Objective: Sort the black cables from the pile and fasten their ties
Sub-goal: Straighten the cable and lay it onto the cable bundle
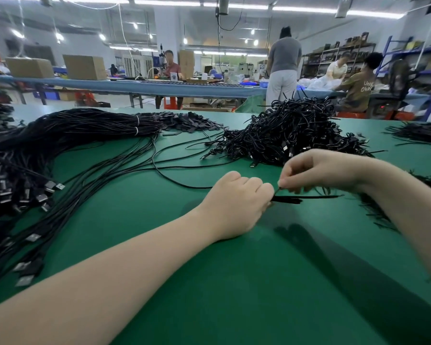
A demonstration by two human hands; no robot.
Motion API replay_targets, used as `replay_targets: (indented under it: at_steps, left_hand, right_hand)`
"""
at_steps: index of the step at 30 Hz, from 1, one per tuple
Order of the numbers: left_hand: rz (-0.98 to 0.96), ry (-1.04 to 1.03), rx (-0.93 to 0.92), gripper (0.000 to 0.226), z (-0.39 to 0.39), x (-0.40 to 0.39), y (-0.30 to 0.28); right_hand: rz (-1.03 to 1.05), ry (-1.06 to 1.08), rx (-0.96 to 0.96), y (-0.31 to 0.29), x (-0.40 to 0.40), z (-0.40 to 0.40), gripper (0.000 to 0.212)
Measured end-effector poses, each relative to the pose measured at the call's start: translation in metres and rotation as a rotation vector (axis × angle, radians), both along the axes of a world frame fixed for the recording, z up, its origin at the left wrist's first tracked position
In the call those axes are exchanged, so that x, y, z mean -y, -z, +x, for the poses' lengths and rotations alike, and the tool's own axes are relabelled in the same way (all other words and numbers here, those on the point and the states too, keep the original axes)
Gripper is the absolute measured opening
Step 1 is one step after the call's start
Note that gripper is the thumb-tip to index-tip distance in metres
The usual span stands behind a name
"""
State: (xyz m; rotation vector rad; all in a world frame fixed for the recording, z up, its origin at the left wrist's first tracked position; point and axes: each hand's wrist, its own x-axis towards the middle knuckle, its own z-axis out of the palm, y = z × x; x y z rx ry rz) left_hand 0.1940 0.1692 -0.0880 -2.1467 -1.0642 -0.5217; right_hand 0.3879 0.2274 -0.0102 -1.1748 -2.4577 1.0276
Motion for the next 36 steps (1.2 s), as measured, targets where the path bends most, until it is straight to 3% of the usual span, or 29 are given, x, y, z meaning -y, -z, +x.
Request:
replay_targets:
  at_steps: [2, 4, 7, 9, 14, 23, 29, 36]
  left_hand:
    - [-0.054, 0.119, 0.098, 0.028, 0.000, 0.000, 0.000]
    - [-0.193, 0.143, 0.315, 0.031, 0.000, 0.001, 0.000]
    - [-0.407, 0.127, 0.795, 0.025, -0.006, -0.005, 0.005]
    - [-0.446, 0.116, 0.965, 0.024, -0.009, -0.010, 0.007]
    - [-0.519, 0.105, 1.022, 0.005, -0.009, -0.014, 0.009]
    - [-0.522, 0.024, 1.064, 0.012, -0.008, -0.011, 0.009]
    - [-0.678, 0.077, 1.237, 0.015, -0.008, -0.015, 0.006]
    - [-0.790, 0.171, 1.336, 0.015, -0.006, -0.015, 0.004]
  right_hand:
    - [-0.317, 0.001, -0.213, 0.017, -0.002, 0.003, 0.009]
    - [-0.472, 0.041, -0.428, 0.033, 0.001, -0.007, 0.007]
    - [-0.477, 0.160, -0.728, 0.049, 0.006, -0.039, 0.010]
    - [-0.372, 0.271, -0.842, 0.059, 0.010, -0.060, 0.018]
    - [-0.177, 0.453, -0.952, 0.081, 0.013, -0.076, 0.020]
    - [-0.319, 0.387, -0.982, 0.079, 0.013, -0.070, 0.006]
    - [-0.300, 0.322, -0.842, 0.076, 0.016, -0.064, 0.010]
    - [-0.314, 0.357, -0.864, 0.075, 0.020, -0.068, 0.014]
